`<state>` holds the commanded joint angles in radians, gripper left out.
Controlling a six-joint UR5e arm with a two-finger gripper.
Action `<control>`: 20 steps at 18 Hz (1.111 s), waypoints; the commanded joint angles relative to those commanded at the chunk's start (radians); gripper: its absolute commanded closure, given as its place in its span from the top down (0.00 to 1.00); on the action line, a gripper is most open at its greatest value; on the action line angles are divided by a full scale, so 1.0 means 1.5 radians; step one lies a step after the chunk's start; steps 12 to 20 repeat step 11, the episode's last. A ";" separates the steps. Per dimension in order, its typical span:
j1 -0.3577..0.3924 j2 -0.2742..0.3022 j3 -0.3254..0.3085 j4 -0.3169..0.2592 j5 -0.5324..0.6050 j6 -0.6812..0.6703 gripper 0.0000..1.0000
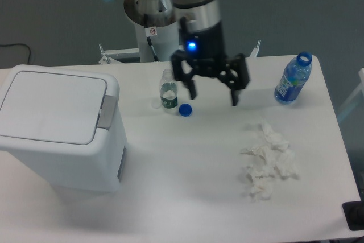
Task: Close the trash can
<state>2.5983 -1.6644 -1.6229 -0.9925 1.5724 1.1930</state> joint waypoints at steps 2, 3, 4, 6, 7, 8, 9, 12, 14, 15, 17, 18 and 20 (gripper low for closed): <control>0.029 0.003 -0.005 -0.002 0.001 0.053 1.00; 0.038 0.008 -0.010 -0.004 0.000 0.078 1.00; 0.057 0.014 -0.016 -0.005 -0.003 0.107 1.00; 0.076 0.028 -0.032 -0.006 -0.020 0.169 1.00; 0.082 0.034 -0.036 -0.007 -0.020 0.186 1.00; 0.094 0.041 -0.044 -0.007 -0.023 0.193 1.00; 0.100 0.046 -0.051 -0.010 -0.029 0.195 1.00; 0.104 0.054 -0.060 -0.012 -0.035 0.197 1.00; 0.104 0.054 -0.060 -0.012 -0.035 0.197 1.00; 0.104 0.054 -0.060 -0.012 -0.035 0.197 1.00; 0.104 0.054 -0.060 -0.012 -0.035 0.197 1.00; 0.104 0.054 -0.060 -0.012 -0.035 0.197 1.00; 0.104 0.054 -0.060 -0.012 -0.035 0.197 1.00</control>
